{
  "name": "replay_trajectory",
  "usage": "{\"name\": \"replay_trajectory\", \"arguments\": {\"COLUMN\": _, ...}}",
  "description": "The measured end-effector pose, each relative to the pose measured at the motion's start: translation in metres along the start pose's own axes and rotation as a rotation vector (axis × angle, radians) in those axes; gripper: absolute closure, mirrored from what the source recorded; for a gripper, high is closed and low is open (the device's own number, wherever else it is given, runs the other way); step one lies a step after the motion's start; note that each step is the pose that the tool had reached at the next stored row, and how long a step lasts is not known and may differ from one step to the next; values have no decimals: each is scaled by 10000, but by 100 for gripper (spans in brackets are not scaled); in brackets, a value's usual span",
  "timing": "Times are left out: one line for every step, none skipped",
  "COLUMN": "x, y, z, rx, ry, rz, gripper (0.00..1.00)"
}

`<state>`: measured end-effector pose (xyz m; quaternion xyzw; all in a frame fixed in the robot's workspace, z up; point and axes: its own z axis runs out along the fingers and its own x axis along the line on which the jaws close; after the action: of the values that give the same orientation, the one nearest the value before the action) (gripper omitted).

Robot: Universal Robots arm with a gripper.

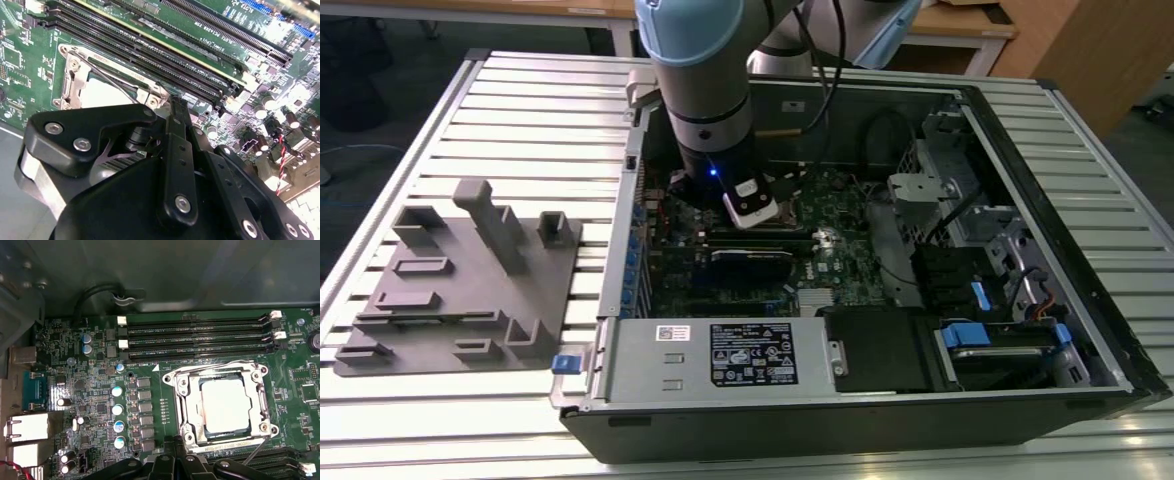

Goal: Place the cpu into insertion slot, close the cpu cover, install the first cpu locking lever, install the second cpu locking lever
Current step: 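Install the second cpu locking lever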

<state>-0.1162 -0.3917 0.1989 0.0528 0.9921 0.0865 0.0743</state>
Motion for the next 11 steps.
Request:
{"name": "replay_trajectory", "arguments": {"x": -3, "y": 4, "z": -13, "rx": -7, "ry": -4, "rz": -1, "gripper": 89}}
{"name": "replay_trajectory", "arguments": {"x": -6, "y": 8, "z": -37, "rx": -7, "ry": -2, "rz": -1, "gripper": 89}}
{"name": "replay_trajectory", "arguments": {"x": -10, "y": 13, "z": -73, "rx": -7, "ry": 3, "rz": 1, "gripper": 89}}
{"name": "replay_trajectory", "arguments": {"x": -16, "y": 21, "z": -113, "rx": -11, "ry": 2, "rz": 2, "gripper": 89}}
{"name": "replay_trajectory", "arguments": {"x": -22, "y": 29, "z": -156, "rx": -12, "ry": 3, "rz": 3, "gripper": 89}}
{"name": "replay_trajectory", "arguments": {"x": -28, "y": 37, "z": -199, "rx": -14, "ry": 3, "rz": 3, "gripper": 89}}
{"name": "replay_trajectory", "arguments": {"x": -34, "y": 44, "z": -241, "rx": -15, "ry": 3, "rz": 3, "gripper": 89}}
{"name": "replay_trajectory", "arguments": {"x": -40, "y": 52, "z": -283, "rx": -14, "ry": 4, "rz": 3, "gripper": 89}}
{"name": "replay_trajectory", "arguments": {"x": -45, "y": 59, "z": -319, "rx": -18, "ry": 4, "rz": 3, "gripper": 89}}
{"name": "replay_trajectory", "arguments": {"x": -50, "y": 64, "z": -351, "rx": -20, "ry": 5, "rz": 4, "gripper": 89}}
{"name": "replay_trajectory", "arguments": {"x": -53, "y": 69, "z": -379, "rx": -24, "ry": 5, "rz": 4, "gripper": 89}}
